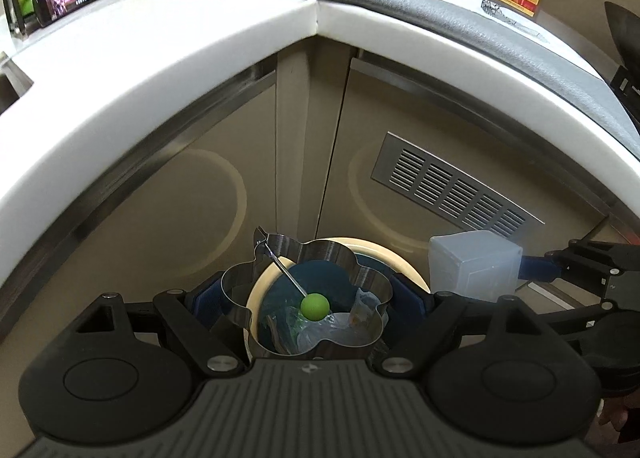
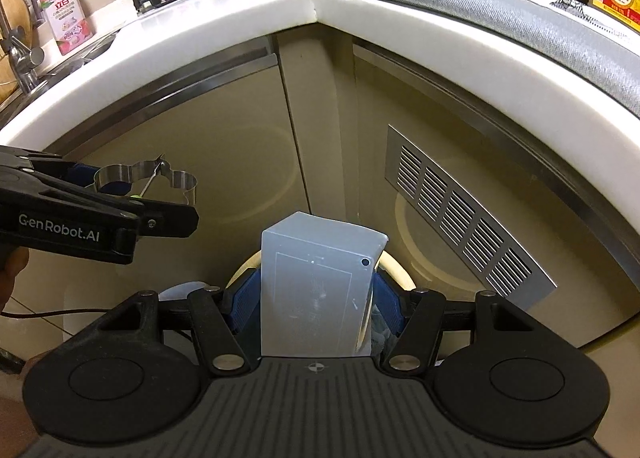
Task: Collect trash
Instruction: 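Lower the held box and egg ring with both grippers over the bin opening, then lower the box and egg ring with both grippers into the bin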
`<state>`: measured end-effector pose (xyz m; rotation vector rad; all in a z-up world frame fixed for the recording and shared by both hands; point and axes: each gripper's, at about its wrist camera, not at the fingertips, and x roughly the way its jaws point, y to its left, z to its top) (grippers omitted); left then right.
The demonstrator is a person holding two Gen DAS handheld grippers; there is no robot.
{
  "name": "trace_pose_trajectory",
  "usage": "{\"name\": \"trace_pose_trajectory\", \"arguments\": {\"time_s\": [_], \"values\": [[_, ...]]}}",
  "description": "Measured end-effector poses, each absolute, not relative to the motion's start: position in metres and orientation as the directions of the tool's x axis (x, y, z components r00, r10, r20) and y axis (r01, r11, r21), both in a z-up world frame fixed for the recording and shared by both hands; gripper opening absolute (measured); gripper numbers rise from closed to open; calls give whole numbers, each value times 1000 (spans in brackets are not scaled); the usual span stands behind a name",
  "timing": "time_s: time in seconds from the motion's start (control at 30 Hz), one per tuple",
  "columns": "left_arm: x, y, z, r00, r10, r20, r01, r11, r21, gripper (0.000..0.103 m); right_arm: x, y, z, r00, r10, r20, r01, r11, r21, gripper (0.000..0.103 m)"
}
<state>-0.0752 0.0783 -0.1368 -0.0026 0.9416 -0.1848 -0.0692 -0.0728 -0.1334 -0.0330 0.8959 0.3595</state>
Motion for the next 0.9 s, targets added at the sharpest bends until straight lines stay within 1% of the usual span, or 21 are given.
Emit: {"name": "trace_pose_trajectory", "arguments": {"time_s": [0.33, 0.6, 0.9], "values": [[-57, 66, -156, 544, -139, -828, 164, 985, -57, 89, -53, -78, -149, 543, 277, -793, -277, 950, 143, 65], [-45, 61, -176, 505, -128, -854, 168, 985, -48, 89, -36, -79, -167, 544, 280, -791, -252, 954, 164, 65], [-26, 56, -195, 452, -124, -883, 162, 985, -55, 89, -18, -82, -184, 528, 248, -812, -229, 963, 145, 65]]}}
